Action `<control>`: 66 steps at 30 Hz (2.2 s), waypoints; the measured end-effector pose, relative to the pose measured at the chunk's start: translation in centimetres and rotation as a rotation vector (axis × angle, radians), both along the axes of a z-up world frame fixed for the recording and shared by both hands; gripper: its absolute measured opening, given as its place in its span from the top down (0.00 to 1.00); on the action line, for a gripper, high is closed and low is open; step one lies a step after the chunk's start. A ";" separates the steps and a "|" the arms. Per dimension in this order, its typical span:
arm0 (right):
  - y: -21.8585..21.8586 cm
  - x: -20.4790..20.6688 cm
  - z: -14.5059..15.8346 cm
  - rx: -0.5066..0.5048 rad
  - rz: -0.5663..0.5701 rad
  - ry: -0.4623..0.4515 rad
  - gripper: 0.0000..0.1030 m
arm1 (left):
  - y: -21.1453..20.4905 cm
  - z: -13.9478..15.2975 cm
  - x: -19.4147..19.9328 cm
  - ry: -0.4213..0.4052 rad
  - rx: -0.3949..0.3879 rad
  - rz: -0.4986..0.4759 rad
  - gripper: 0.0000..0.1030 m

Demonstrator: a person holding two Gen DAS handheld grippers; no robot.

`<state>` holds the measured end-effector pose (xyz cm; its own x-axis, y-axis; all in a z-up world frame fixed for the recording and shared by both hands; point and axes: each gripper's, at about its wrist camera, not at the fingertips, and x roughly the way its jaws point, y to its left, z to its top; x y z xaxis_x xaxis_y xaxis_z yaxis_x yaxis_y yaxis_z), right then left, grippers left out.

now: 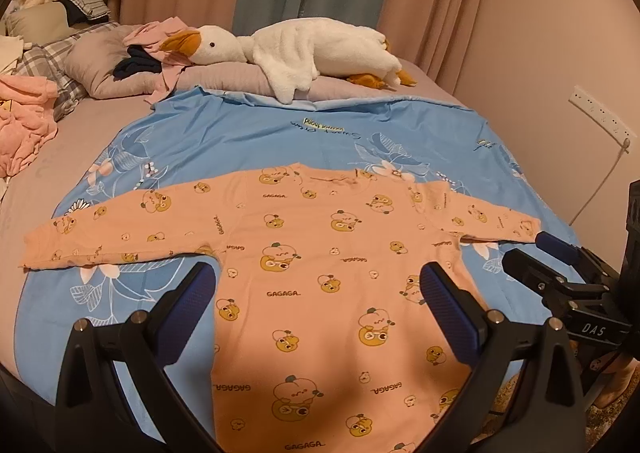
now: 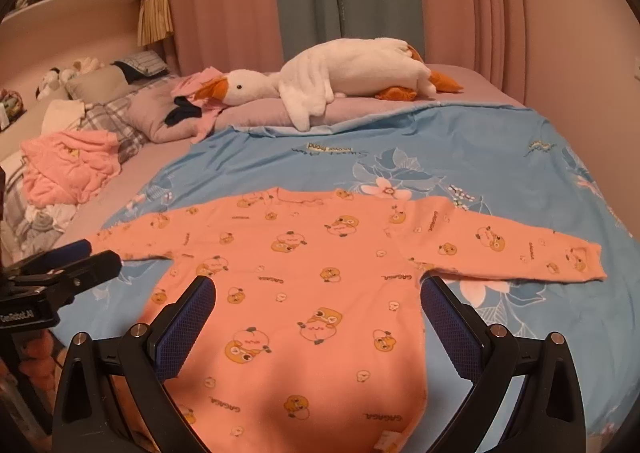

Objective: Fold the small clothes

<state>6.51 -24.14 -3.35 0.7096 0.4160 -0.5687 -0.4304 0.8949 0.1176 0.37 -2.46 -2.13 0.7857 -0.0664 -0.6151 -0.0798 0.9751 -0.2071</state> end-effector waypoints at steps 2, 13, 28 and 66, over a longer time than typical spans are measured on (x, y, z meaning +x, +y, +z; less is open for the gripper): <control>-0.2 0.0 0.2 0.011 0.002 0.002 0.01 | -0.1 0.2 0.1 -0.006 0.001 -0.002 0.01; -0.9 1.3 2.6 0.095 0.059 -0.008 0.01 | -0.4 1.2 1.4 -0.032 -0.047 -0.006 0.01; -1.7 6.9 4.7 0.157 0.078 -0.021 0.01 | -1.1 0.4 5.6 -0.043 -0.083 0.016 0.01; -33.1 18.0 -13.7 0.523 -0.841 0.369 0.88 | -9.8 -9.3 13.0 0.250 -0.181 -0.167 0.55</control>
<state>24.48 -57.23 -17.05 0.7032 0.1260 -0.6997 0.4460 0.6883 0.5721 13.38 -12.24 -11.43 0.5814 -0.3067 -0.7536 0.0079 0.9283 -0.3717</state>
